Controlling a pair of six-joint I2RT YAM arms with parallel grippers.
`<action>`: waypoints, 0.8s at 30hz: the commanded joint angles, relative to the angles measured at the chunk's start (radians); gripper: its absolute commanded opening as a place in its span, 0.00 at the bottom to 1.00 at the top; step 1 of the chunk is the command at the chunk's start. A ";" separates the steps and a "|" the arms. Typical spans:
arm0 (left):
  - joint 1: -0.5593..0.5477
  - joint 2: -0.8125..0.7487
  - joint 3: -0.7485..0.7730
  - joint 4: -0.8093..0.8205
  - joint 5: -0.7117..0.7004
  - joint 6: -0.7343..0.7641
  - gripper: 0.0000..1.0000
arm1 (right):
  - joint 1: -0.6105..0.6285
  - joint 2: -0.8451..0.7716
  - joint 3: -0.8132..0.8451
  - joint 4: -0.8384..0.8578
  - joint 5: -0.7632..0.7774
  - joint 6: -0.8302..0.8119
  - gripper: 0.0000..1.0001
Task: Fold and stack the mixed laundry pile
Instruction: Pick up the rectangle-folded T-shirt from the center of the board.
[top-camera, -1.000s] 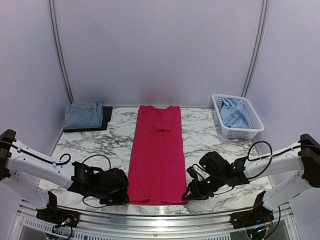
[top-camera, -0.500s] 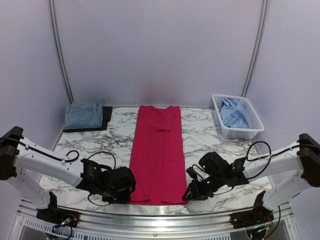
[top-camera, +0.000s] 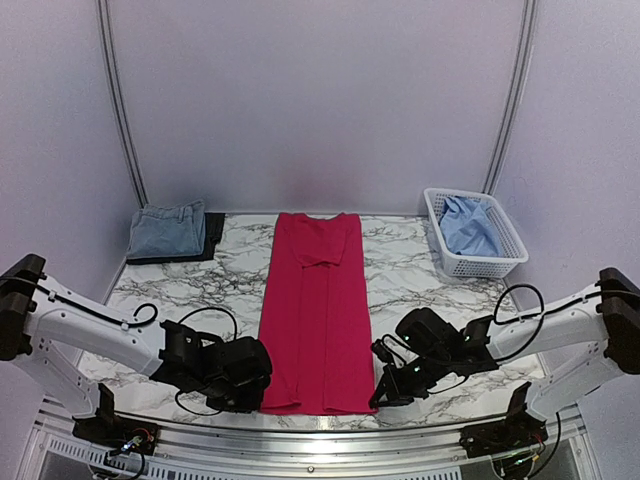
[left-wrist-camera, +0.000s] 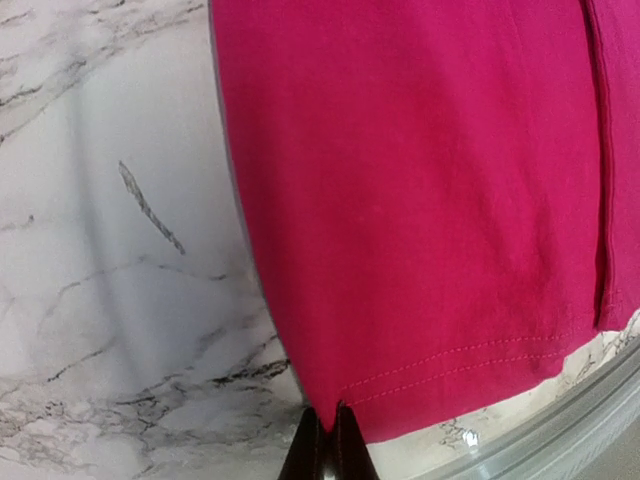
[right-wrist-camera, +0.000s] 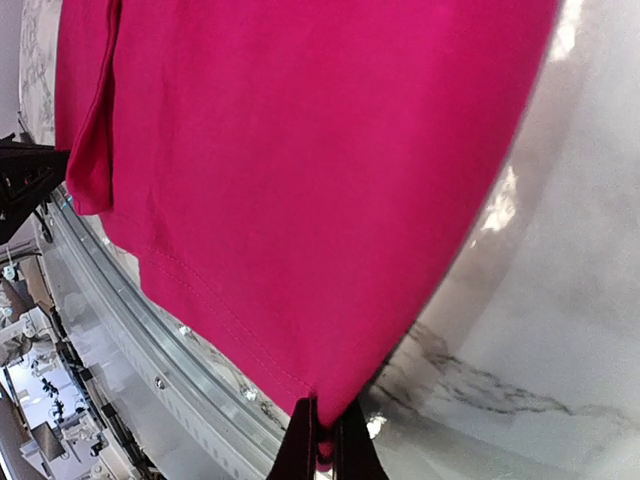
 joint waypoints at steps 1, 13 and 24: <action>-0.030 -0.063 -0.015 -0.041 0.037 -0.017 0.00 | 0.041 -0.069 0.013 -0.049 -0.010 0.012 0.00; 0.103 -0.172 0.056 -0.098 0.019 0.070 0.00 | -0.041 -0.106 0.151 -0.125 0.050 -0.051 0.00; 0.420 0.011 0.290 -0.098 0.058 0.405 0.00 | -0.305 0.132 0.389 -0.135 0.009 -0.301 0.00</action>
